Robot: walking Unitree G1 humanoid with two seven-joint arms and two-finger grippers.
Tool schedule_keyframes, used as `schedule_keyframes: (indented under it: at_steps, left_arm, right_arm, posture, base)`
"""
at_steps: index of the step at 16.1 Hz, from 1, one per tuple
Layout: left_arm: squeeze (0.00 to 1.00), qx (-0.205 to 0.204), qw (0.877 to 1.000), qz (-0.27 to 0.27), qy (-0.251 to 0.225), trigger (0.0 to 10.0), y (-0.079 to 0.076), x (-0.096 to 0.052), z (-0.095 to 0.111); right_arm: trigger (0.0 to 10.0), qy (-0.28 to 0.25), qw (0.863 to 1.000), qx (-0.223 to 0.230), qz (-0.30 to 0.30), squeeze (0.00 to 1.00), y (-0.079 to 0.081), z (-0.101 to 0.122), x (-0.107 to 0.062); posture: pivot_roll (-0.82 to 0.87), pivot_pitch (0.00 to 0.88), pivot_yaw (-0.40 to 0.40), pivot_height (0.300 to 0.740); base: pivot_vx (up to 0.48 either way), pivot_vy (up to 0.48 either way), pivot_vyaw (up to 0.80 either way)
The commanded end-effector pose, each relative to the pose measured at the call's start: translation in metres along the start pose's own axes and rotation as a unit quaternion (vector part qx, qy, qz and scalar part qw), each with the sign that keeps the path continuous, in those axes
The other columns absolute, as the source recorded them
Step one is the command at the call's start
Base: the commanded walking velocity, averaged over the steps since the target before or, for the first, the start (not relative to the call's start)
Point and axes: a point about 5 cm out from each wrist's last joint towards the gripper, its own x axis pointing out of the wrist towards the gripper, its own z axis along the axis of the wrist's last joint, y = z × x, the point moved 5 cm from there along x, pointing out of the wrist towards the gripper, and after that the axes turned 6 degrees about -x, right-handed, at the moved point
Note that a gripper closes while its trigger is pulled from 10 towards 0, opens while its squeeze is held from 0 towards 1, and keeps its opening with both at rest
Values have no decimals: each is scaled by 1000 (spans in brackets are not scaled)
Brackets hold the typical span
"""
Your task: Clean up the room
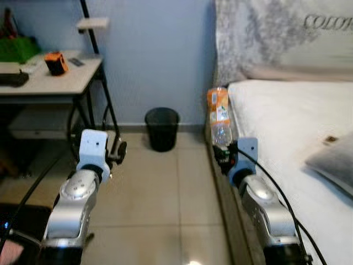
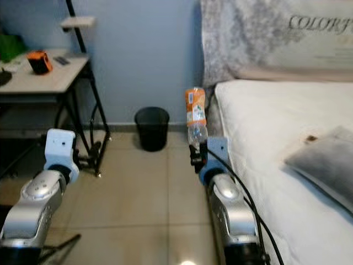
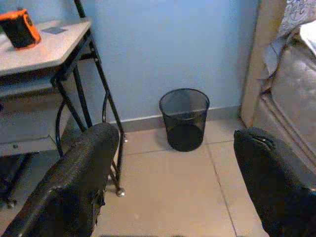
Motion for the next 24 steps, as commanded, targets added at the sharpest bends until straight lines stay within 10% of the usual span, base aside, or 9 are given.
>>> schedule_keyframes:
  at_steps: [1,24]
  left_arm:
    - [0,3,1000,-13,-9,10000,-9,1,5]
    - [0,17,999,-29,-14,10000,-12,1,5]
  right_arm:
    - [10000,-1,1000,-1,-14,0,-10,2,-1]
    - [10000,0,1000,2,-25,0,-11,-1,1]
  posture:
    - [-3,0,21,740]
    - [12,0,14,740]
  base:
    - [371,0,0]
    - [400,0,0]
